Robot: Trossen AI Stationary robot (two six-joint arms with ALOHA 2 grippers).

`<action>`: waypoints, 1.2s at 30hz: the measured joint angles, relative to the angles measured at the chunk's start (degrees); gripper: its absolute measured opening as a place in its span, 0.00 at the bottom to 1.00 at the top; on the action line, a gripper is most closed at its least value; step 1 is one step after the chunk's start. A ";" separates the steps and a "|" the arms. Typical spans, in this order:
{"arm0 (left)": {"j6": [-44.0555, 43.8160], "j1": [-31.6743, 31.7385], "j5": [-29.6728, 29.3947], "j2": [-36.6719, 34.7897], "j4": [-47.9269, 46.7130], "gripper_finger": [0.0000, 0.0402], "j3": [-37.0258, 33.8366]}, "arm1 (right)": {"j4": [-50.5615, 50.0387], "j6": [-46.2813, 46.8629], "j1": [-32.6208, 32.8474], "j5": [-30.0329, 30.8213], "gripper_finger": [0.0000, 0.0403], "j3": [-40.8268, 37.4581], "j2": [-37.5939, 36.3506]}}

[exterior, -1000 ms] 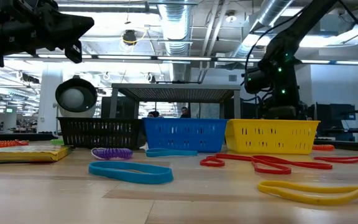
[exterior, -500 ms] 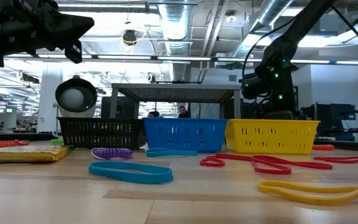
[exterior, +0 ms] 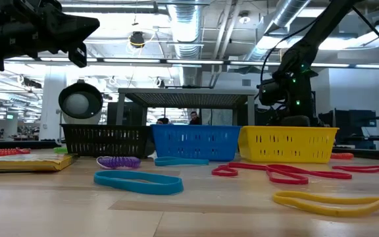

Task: Pick & Place Office Desk Supplies
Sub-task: Put the red rubber band into the blue bin

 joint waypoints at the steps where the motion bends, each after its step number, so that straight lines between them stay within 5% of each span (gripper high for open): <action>1: -0.05 0.00 0.00 0.00 0.00 0.01 0.00 | 0.09 0.03 -0.28 -0.45 0.45 0.00 0.00; 16: -0.05 0.00 0.04 0.00 0.00 0.01 -0.02 | 0.36 0.18 -1.19 -1.28 0.41 0.00 0.04; 36: -0.23 0.00 0.04 0.00 0.00 0.01 0.00 | 0.99 0.18 -1.32 0.67 0.01 0.02 0.04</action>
